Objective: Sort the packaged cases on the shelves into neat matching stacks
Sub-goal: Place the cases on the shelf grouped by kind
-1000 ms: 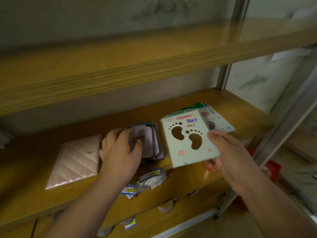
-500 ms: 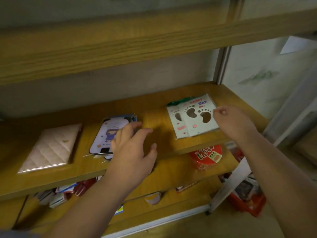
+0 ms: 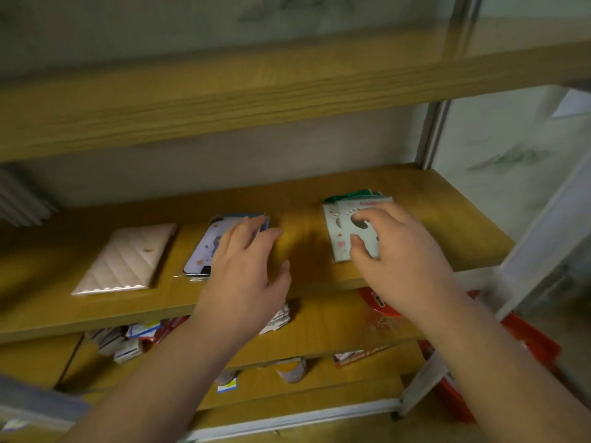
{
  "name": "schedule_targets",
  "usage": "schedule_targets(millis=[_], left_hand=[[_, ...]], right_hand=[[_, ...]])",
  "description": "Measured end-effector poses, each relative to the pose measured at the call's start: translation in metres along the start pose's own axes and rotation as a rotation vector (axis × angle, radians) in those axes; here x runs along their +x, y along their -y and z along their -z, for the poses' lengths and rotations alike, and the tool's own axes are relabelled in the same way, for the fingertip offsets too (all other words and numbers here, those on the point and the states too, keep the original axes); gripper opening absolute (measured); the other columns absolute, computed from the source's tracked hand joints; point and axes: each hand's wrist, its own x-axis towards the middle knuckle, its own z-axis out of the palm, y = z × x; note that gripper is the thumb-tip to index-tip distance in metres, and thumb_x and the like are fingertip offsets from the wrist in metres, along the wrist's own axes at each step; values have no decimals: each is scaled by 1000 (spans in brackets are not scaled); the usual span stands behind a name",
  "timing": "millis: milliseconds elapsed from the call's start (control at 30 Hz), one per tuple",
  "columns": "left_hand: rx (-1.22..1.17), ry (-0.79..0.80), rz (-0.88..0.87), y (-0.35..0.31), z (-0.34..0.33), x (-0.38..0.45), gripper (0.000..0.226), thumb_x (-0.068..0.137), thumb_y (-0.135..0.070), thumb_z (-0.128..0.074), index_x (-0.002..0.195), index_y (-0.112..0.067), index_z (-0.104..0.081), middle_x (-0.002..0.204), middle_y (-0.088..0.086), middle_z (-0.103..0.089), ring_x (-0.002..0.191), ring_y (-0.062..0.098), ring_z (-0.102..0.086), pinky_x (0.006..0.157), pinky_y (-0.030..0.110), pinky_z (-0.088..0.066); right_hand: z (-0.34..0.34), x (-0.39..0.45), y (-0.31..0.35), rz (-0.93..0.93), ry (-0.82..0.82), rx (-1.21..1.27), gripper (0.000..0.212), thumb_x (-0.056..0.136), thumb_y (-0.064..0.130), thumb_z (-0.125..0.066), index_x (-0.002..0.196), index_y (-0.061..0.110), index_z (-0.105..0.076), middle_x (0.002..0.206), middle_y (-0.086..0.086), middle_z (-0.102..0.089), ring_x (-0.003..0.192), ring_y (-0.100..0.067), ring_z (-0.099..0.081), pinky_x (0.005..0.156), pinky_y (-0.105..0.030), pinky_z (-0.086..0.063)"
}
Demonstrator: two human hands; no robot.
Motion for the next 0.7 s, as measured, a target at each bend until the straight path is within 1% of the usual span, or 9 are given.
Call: schedule_targets(millis=[67,133,200,267,333,433,500,600,700], left_hand=[[32,-6,14,3,8,-3,52,92,-33,-66,141,-20,-55,151,3,-45,143,23,-31,115,45,-34],[69,-14,21,7,17,-7,50,90,-30,-67,138,-18,-57,149,5,-47,141,26,-35,114,44,-34],[101,-28,25,14,26,-14,48,88,-27,-67,134,-17,-59,145,7,-50,138,28,-39,112,43,-35],[124,-30,44,22,36,-24,49,87,-27,-66,134,-18,-58,145,7,-51,140,28,-39,114,43,-34],[143,-33,73,34,48,-35,51,87,-27,-66,137,-19,-56,147,8,-49,142,28,-37,116,44,-35],[185,-52,148,55,66,-54,54,87,-25,-71,137,-14,-56,147,12,-50,140,33,-42,112,49,-40],[197,-73,203,71,79,-68,55,87,-26,-72,138,-14,-56,148,11,-49,139,32,-42,111,46,-37],[194,-107,255,97,97,-89,55,88,-28,-70,140,-18,-53,152,7,-46,141,27,-37,111,41,-34],[186,-126,275,124,115,-115,57,89,-30,-69,142,-19,-51,152,5,-45,140,26,-38,111,40,-35]], right_hand=[[-2,-2,14,53,10,20,43,92,43,-52,131,25,-55,130,6,-55,123,-15,-50,99,-32,-46],[-6,-2,26,98,14,53,44,92,43,-54,132,26,-54,130,7,-54,122,-14,-49,99,-31,-44],[-14,0,38,139,26,87,43,92,43,-55,132,27,-54,129,9,-54,119,-12,-50,95,-28,-42],[-23,1,53,174,33,127,42,92,42,-55,132,27,-54,127,10,-54,115,-10,-51,90,-23,-40],[-32,2,71,212,38,186,41,93,39,-55,131,26,-55,126,9,-56,112,-10,-53,88,-24,-43],[-44,0,98,268,51,242,39,91,33,-57,128,21,-58,123,4,-57,110,-15,-55,87,-31,-50],[-52,-3,117,312,68,235,38,91,33,-57,127,20,-59,123,3,-57,109,-17,-55,87,-31,-49],[-65,-9,148,348,94,225,40,91,34,-58,128,20,-58,124,3,-56,113,-15,-53,89,-26,-44],[-75,-19,183,369,90,248,42,91,36,-55,130,20,-57,127,4,-53,114,-13,-51,91,-26,-44]])
